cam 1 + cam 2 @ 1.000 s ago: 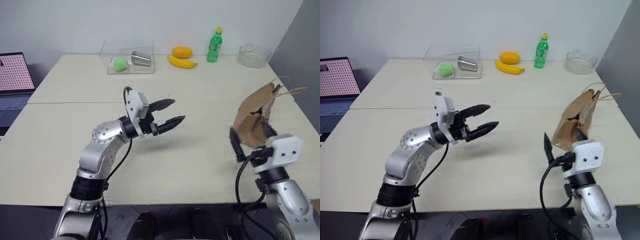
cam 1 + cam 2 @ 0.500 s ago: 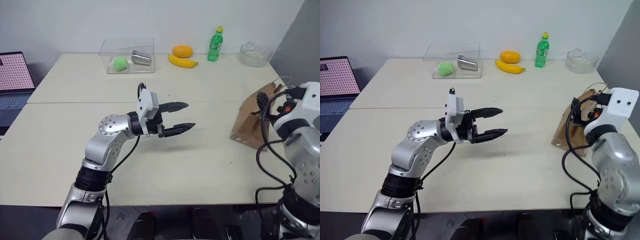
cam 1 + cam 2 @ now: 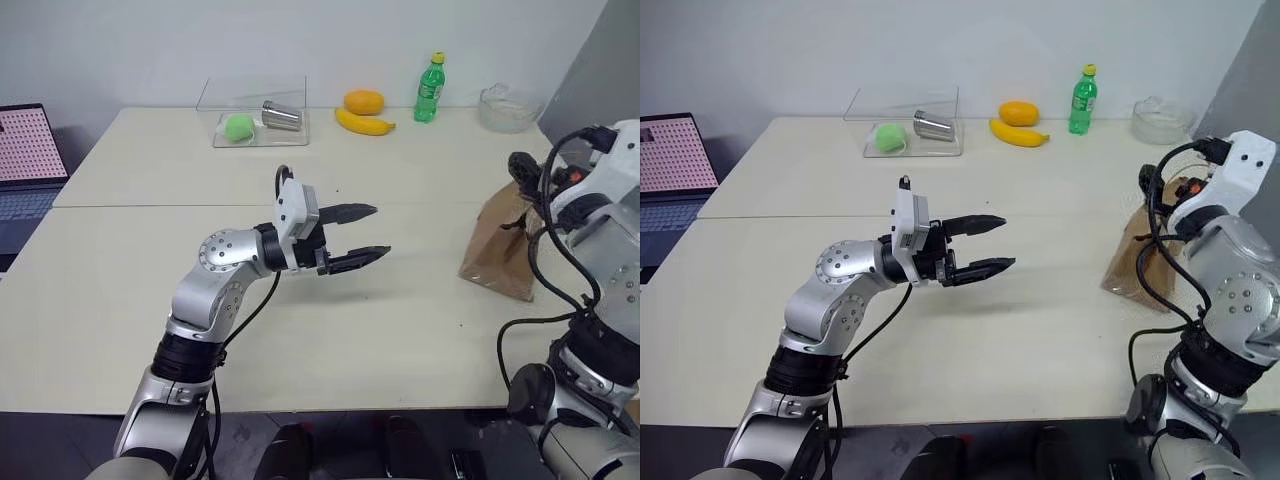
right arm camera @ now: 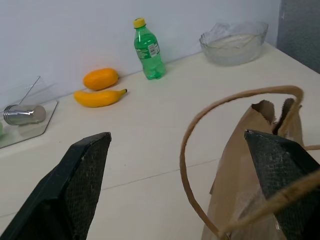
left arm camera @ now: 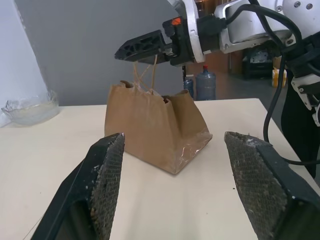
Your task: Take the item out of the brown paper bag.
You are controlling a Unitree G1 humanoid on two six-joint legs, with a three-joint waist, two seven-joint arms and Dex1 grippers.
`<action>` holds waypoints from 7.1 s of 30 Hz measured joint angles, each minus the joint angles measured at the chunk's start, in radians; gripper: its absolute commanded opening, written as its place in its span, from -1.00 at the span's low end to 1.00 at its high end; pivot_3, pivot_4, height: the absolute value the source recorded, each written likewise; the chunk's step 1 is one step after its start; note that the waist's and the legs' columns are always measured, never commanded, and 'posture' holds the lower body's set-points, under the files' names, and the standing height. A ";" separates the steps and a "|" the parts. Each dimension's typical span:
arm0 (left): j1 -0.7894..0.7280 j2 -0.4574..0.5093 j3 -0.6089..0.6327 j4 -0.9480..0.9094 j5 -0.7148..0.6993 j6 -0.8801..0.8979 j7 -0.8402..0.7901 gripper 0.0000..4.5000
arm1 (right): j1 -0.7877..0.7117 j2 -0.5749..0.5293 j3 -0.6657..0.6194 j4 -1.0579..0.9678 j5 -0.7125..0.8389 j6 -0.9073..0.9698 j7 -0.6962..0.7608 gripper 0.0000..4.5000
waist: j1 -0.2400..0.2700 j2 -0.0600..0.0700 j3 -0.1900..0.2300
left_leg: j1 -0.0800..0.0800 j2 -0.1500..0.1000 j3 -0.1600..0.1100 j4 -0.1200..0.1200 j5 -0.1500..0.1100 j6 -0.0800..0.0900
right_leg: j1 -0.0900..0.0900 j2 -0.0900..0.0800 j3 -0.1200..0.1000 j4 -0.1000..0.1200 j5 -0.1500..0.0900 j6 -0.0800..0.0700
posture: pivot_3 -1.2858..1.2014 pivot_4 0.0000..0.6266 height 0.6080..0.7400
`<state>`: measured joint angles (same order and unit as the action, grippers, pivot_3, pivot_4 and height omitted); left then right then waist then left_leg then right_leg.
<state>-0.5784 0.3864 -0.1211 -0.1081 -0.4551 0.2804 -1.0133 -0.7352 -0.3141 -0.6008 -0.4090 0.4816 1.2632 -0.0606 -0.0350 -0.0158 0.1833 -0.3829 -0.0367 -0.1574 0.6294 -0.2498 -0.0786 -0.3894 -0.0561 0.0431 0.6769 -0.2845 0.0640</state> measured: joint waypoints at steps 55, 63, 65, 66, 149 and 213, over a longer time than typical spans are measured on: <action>0.487 0.214 0.174 -0.367 -0.220 0.342 0.107 0.51 | -0.651 -0.232 0.926 0.944 -0.282 -0.971 1.266 -0.99 | -0.024 0.007 0.007 | -0.004 0.002 0.002 0.000 0.000 -0.001 | -0.007 0.000 0.001 0.000 0.000 0.000 | 0.03 -0.52 1.00; 0.530 0.213 0.193 -0.416 -0.230 0.344 0.175 0.51 | -0.807 -0.050 0.939 1.314 -0.451 -1.433 1.262 -0.99 | -0.022 0.006 0.007 | -0.013 0.002 0.002 0.000 0.003 -0.006 | -0.017 0.000 0.001 0.003 0.000 -0.001 | 0.03 -0.52 1.00; 0.538 0.200 0.202 -0.419 -0.228 0.337 0.201 0.51 | -0.826 -0.022 0.945 1.395 -0.502 -1.523 1.240 -0.99 | -0.022 0.006 0.007 | -0.013 0.002 0.002 0.000 0.003 -0.006 | -0.017 0.000 0.001 0.003 0.001 -0.001 | 0.03 -0.52 1.00; 0.543 0.197 0.207 -0.419 -0.226 0.328 0.215 0.51 | -0.830 -0.011 0.952 1.429 -0.524 -1.560 1.230 -0.99 | -0.023 0.006 0.007 | -0.014 0.002 0.002 0.000 0.003 -0.006 | -0.017 0.000 0.001 0.003 0.001 -0.001 | 0.03 -0.52 1.00; 0.537 -0.018 0.140 -0.324 0.045 -0.095 0.436 0.51 | -0.656 -0.158 0.742 1.252 -0.601 -1.293 1.341 0.35 | -0.021 0.005 0.006 | -0.014 0.002 0.003 0.002 0.004 -0.006 | -0.017 0.001 0.001 0.005 0.002 -0.003 | 0.03 -0.52 1.00; 0.522 0.159 0.225 -0.272 -0.047 -0.056 0.214 0.51 | 0.073 0.193 0.675 0.859 -0.480 -0.990 0.249 0.35 | -0.026 0.003 0.000 | -0.009 0.011 0.008 0.003 0.002 -0.002 | -0.015 0.008 0.004 0.005 0.006 -0.006 | 0.03 -0.52 1.00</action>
<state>-0.0569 0.5457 0.1035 -0.3797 -0.5019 0.2249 -0.7991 -0.6622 -0.1208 0.0747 0.4502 0.0014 0.2736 0.1887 -0.0606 -0.0126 0.1830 -0.3922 -0.0254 -0.1493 0.6325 -0.2478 -0.0809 -0.4044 -0.0478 0.0466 0.6815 -0.2780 0.0584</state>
